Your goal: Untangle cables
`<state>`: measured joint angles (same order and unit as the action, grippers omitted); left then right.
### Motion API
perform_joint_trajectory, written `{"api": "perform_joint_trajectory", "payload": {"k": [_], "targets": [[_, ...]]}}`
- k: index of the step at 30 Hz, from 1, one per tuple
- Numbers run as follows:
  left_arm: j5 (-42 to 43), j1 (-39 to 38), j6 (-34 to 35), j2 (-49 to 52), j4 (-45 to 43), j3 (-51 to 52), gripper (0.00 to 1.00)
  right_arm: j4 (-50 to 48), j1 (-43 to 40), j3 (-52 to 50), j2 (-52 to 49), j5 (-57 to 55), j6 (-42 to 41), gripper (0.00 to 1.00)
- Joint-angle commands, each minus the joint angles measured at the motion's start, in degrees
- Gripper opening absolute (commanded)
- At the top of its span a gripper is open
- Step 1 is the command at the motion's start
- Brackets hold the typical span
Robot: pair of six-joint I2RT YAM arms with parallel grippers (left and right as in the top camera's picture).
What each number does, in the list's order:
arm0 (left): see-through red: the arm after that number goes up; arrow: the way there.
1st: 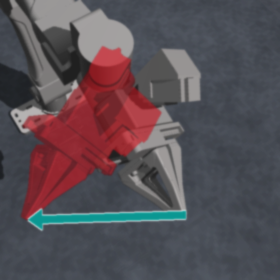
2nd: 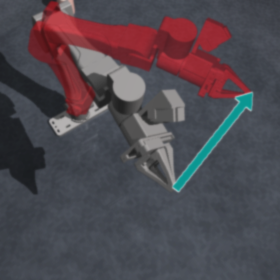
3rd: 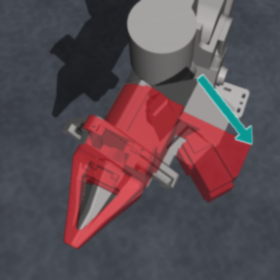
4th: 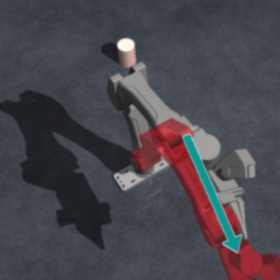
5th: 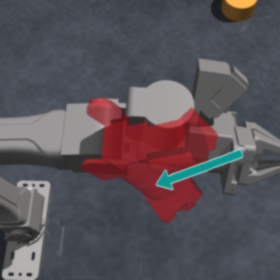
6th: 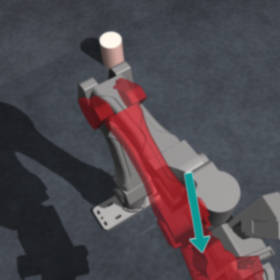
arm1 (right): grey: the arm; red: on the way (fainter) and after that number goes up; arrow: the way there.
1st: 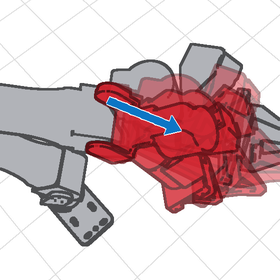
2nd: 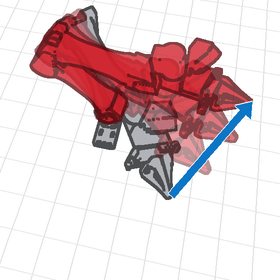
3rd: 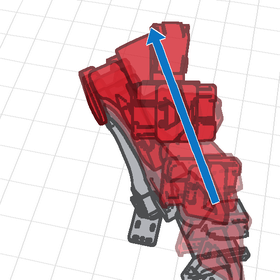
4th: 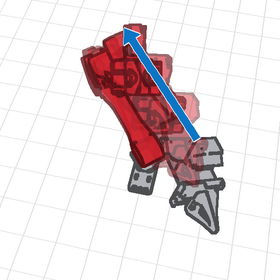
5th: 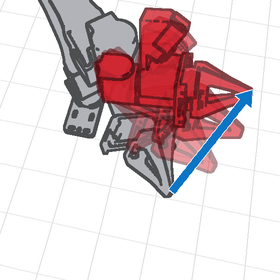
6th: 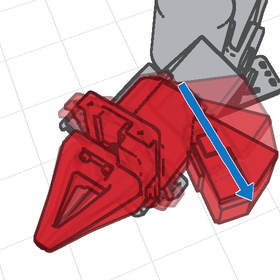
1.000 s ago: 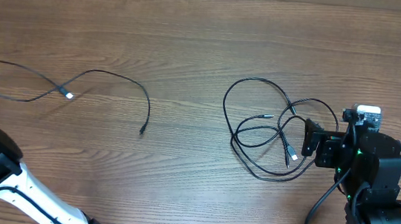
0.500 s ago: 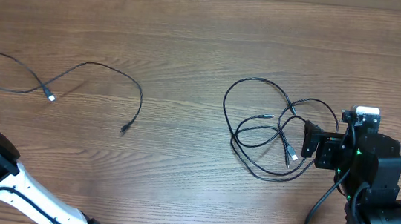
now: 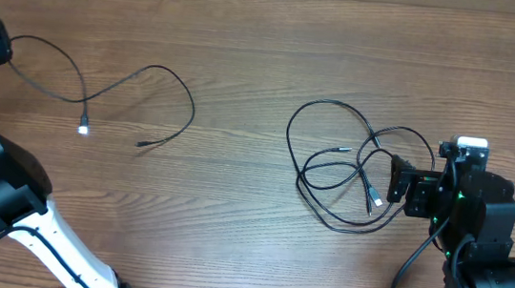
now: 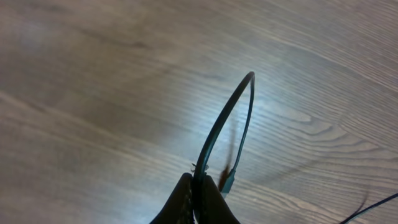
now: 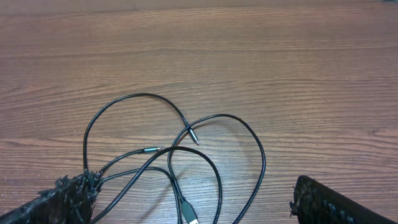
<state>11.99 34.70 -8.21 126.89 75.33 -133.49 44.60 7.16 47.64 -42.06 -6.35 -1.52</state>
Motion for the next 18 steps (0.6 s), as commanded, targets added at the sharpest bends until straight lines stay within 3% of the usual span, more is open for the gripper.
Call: {"api": "perform_joint_trajectory", "payload": {"k": [1,7,8,9,10,18], "targets": [[-0.6,-0.6,-2.6,-1.6,-0.6,-1.3,0.04,0.1,-0.1,1.2,0.2,0.1,-0.5,1.0],[-0.6,-0.9,-2.5,-1.6,-0.8,-1.3,0.06,0.1,-0.1,1.2,0.2,0.1,-0.5,1.0],[-0.5,-0.9,-2.5,-1.6,-0.8,-1.3,0.17,0.1,-0.1,1.2,0.2,0.1,-0.5,1.0],[-0.5,-0.9,-2.5,-1.6,-0.7,-1.3,0.45,0.1,-0.1,1.2,0.2,0.1,-0.5,1.0],[-0.5,-0.9,-2.5,-1.6,-0.6,-1.3,0.99,0.1,-0.1,1.2,0.2,0.1,-0.5,1.0],[0.1,-1.0,-2.3,-1.6,-0.4,-1.3,1.0,0.1,-0.1,1.2,-0.4,0.1,-0.5,1.0]]}}
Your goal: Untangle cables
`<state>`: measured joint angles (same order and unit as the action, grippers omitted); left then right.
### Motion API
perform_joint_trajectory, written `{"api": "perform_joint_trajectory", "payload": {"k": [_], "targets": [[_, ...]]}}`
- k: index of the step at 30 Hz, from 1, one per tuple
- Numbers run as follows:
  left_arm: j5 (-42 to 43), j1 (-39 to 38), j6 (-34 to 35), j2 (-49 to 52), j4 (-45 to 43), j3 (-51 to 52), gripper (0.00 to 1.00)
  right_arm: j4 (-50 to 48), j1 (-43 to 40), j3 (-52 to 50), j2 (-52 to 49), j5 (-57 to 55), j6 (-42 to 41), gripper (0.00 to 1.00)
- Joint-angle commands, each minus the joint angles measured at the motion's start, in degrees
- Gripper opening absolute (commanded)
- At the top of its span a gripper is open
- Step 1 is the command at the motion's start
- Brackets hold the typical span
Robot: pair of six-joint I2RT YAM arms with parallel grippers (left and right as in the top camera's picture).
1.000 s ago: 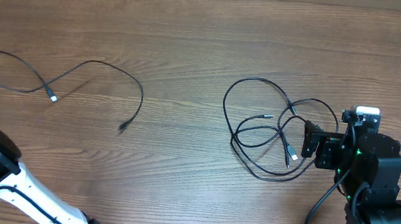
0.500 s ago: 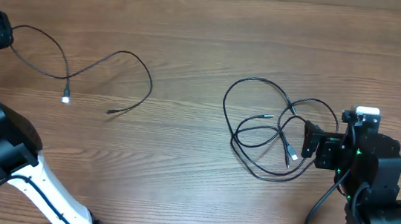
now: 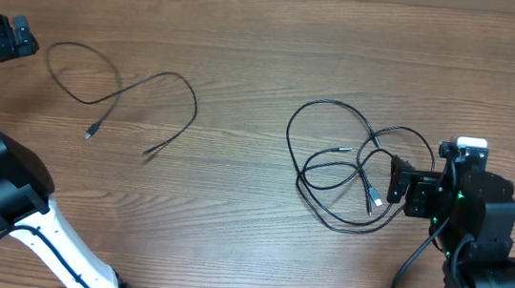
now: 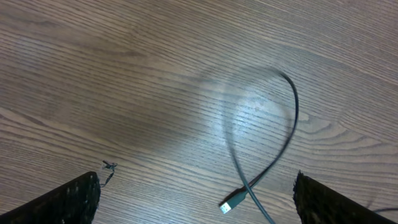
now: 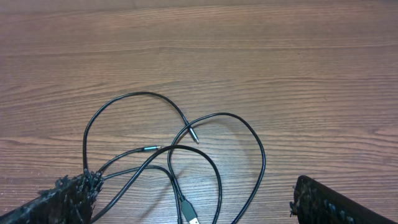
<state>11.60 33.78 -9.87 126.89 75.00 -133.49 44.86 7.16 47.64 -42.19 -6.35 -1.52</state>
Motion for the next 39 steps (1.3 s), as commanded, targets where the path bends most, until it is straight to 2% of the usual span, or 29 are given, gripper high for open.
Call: {"api": "perform_joint_trajectory", "payload": {"k": [1,6,12,16,21,30,35,39], "targets": [[0.5,-0.1,-0.6,-1.6,-0.1,-1.3,0.99,-0.2,-0.1,1.2,-0.4,0.1,-0.5,1.0],[2.8,-0.4,-0.9,-1.6,-0.2,-1.3,0.99,-0.2,-0.1,1.2,-1.5,0.1,-0.5,1.0],[13.6,-4.7,-8.3,-1.6,2.5,-1.3,1.0,-0.4,-0.1,1.2,-3.2,0.1,-0.5,1.0],[13.1,-10.9,-10.9,-1.6,4.0,-1.3,1.0,-0.4,-0.1,1.2,-3.8,0.8,-0.5,1.0],[8.5,-20.3,-10.8,-1.6,4.2,-1.2,0.99,-0.4,-0.1,1.2,-3.8,1.6,-0.5,1.0],[2.3,-35.4,-10.9,-1.5,0.6,1.4,0.99,-0.4,-0.1,1.2,-3.8,1.6,-0.4,1.0],[-0.8,-40.5,-10.4,-1.5,-3.7,7.5,1.0,-0.4,-0.1,1.2,-3.8,1.6,-0.4,1.0],[-1.5,-41.7,-8.1,-1.5,-8.0,14.2,1.0,-0.4,-0.1,1.2,-3.8,1.6,-0.4,1.0]]}}
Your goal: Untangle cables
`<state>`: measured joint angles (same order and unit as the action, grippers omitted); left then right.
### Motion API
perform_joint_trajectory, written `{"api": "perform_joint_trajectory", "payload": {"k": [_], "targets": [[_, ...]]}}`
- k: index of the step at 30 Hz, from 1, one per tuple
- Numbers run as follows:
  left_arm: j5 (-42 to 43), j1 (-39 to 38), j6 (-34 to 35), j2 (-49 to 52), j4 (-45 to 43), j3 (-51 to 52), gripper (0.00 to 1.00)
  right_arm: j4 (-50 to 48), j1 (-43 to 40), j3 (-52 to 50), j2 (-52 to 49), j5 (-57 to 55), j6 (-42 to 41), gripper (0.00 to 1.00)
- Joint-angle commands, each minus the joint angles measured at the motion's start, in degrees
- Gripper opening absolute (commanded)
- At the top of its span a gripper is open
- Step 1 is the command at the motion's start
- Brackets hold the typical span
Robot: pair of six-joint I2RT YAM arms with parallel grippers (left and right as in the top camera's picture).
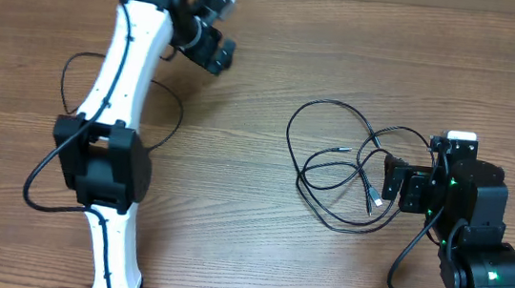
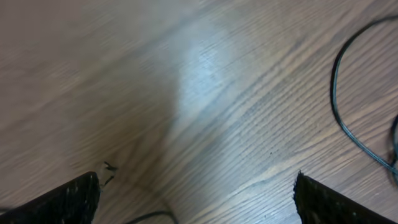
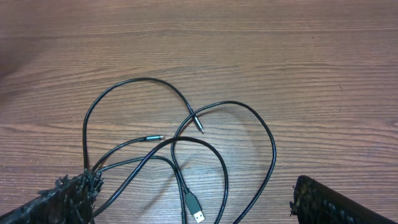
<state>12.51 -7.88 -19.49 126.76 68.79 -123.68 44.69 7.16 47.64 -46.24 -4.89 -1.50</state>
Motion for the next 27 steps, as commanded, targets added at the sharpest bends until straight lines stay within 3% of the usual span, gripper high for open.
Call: {"api": "perform_joint_trajectory", "payload": {"k": [1,27], "targets": [[-2.4,-0.1,1.9,-1.4,-2.6,5.9,1.0,-0.2,-0.1,1.2,0.2,0.1,-0.5,1.0],[-5.7,2.9,-1.9,-1.4,-13.5,34.7,1.0,0.0,-0.1,1.2,0.2,0.1,-0.5,1.0]]}}
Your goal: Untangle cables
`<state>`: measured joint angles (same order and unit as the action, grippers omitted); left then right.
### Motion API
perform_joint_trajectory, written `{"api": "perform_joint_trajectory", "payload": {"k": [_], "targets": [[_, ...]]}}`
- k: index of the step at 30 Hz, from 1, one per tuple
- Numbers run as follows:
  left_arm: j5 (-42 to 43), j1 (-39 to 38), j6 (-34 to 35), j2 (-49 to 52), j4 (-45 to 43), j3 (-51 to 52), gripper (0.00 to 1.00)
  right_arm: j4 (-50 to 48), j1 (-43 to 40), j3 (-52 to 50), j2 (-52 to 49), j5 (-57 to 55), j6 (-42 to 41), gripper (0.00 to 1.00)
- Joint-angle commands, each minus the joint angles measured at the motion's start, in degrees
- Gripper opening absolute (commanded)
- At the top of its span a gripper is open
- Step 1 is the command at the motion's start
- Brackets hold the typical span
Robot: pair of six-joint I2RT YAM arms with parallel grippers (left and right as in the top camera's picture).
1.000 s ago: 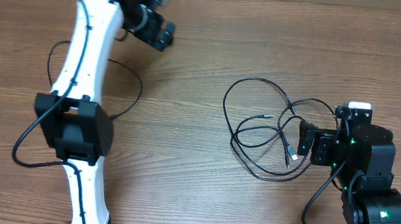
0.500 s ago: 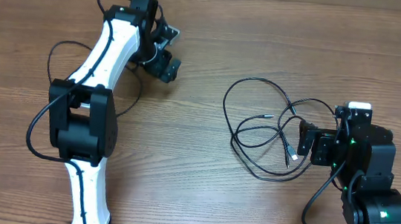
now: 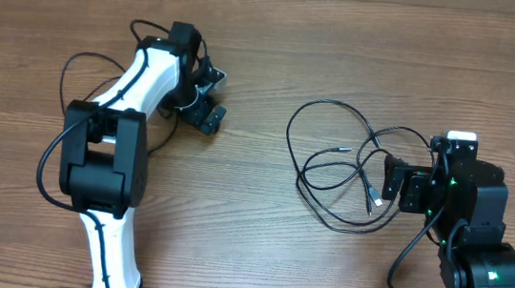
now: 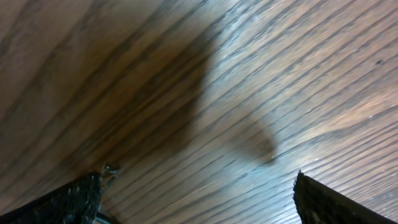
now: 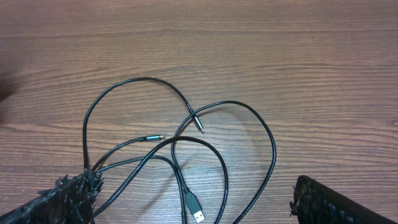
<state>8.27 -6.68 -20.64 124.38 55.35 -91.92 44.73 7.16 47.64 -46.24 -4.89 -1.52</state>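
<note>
A tangle of black cables [image 3: 340, 177] lies on the wooden table right of centre. The right wrist view shows its loops [image 5: 180, 146], a USB plug [image 5: 196, 215] and a thin jack tip [image 5: 199, 126]. My right gripper [image 3: 397, 183] stands open at the tangle's right edge, and its fingers [image 5: 68, 199] straddle the nearest loops without gripping. One separate black cable [image 3: 67, 66] lies at the left, partly hidden by my left arm. My left gripper [image 3: 207, 100] is open, low over bare wood between the two; its wrist view shows only wood grain between the fingertips [image 4: 81, 199].
The white left arm [image 3: 140, 74] stretches from the front edge up across the left half of the table [image 3: 246, 248]. The right arm's black body [image 3: 478, 234] fills the right front corner. The table's far edge runs along the top.
My left gripper has come from the far middle of the table nearer to me and lower, close over the wood. The right gripper and the tangle are unchanged.
At first my left gripper was shut on one cable at the far left, apart from the tangle. Then it was open and that cable lay loose on the table. Then the left arm was at the far middle, now lower. My right gripper stayed open by the tangle.
</note>
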Motion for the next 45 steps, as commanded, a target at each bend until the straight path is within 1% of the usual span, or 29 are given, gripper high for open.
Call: {"api": "perform_joint_trajectory", "payload": {"k": [1,8,17,22,24,30,34,37,43,45], "targets": [[-1.5,2.1,-0.7,1.0,0.0,3.0,1.0,0.0,-0.1,1.2,0.2,0.1,-0.5,1.0],[-4.7,6.7,2.5,1.0,-0.6,3.1,1.0,0.0,-0.1,1.2,0.2,0.1,-0.4,1.0],[-3.6,15.1,2.9,1.0,-0.6,3.1,1.0,0.0,-0.1,1.2,0.2,0.1,-0.5,1.0],[-3.1,18.7,5.1,1.0,-1.0,3.1,1.0,0.0,-0.1,1.2,0.2,0.1,-0.4,1.0],[-3.3,20.0,7.1,1.0,-1.6,3.1,1.0,0.0,-0.1,1.2,0.2,0.1,-0.5,1.0],[-3.4,24.0,15.8,1.0,-3.0,3.1,1.0,0.2,-0.1,1.2,0.2,0.1,-0.5,1.0],[-3.3,27.2,26.3,1.0,-4.1,3.1,1.0,0.2,-0.1,1.2,0.2,0.1,-0.5,1.0],[-3.3,29.0,32.3,1.0,-4.5,3.1,1.0,0.2,-0.1,1.2,0.2,0.1,-0.5,1.0],[-4.4,30.9,40.2,1.0,-4.8,3.1,1.0,0.2,-0.1,1.2,0.2,0.1,-0.5,1.0],[-4.4,31.4,44.2,1.0,-5.4,3.1,1.0,0.2,-0.1,1.2,0.2,0.1,-0.5,1.0]]}}
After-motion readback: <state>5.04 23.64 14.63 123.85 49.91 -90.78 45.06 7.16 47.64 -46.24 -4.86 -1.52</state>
